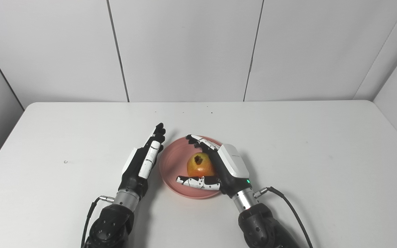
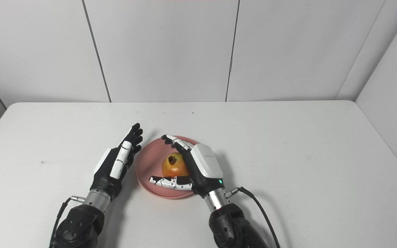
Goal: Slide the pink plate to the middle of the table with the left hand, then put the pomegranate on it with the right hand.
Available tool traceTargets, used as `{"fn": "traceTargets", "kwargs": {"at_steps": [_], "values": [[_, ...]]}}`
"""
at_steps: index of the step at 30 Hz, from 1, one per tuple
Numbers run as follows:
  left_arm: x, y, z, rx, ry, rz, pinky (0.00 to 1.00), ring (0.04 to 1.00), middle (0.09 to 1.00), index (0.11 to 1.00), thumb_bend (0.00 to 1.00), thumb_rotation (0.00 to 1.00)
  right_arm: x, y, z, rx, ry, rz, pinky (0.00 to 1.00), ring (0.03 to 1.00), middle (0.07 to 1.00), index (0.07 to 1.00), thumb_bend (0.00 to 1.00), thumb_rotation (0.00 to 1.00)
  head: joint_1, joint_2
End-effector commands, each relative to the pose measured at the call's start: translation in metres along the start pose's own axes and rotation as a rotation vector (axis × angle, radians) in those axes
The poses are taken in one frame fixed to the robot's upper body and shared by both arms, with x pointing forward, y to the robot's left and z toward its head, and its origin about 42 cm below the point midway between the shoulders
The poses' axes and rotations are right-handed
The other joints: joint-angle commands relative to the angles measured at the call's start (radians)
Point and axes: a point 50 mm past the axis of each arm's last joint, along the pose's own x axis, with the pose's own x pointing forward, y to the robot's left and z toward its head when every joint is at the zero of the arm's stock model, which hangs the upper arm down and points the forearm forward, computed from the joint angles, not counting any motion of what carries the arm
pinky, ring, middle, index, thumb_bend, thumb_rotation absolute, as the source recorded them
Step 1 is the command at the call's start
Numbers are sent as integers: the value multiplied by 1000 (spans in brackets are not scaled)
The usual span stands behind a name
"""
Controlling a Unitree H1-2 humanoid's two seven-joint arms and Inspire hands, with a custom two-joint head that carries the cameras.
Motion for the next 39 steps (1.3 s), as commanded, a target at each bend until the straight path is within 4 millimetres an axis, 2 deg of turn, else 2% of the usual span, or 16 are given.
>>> {"fn": "traceTargets", "kwargs": {"at_steps": [1, 6, 25, 29, 30, 33, 39], "values": [[10, -1, 22, -5, -79, -10, 1000, 1000, 1000, 1000, 576, 1000, 9, -11, 12, 22, -96, -64, 679, 753, 807, 838, 582, 540, 0, 0], [10, 0, 21, 3, -83, -10, 1000, 1000, 1000, 1000, 581, 1000, 8, -11, 13, 32, -102, -73, 688, 771, 823, 850, 597, 581, -1, 0], [9, 0, 22, 17, -84, -11, 1000, 1000, 1000, 1000, 582, 1000, 7, -11, 14, 45, -123, -163, 716, 794, 832, 858, 594, 526, 0, 3], [10, 1, 21, 20, -81, -5, 1000, 1000, 1000, 1000, 586, 1000, 5, -14, 13, 85, -114, -191, 739, 811, 856, 879, 571, 588, 0, 3], [10, 1, 21, 20, -81, -4, 1000, 1000, 1000, 1000, 589, 1000, 5, -14, 13, 92, -108, -196, 754, 816, 859, 885, 577, 646, 0, 3], [9, 1, 21, 19, -77, -3, 1000, 1000, 1000, 1000, 594, 1000, 4, -16, 10, 132, -86, -223, 764, 817, 856, 887, 587, 732, 0, 4], [8, 1, 21, 21, -77, -2, 997, 1000, 1000, 1000, 586, 1000, 1, -19, 7, 166, -54, -250, 750, 799, 848, 885, 571, 845, 1, 5]]}}
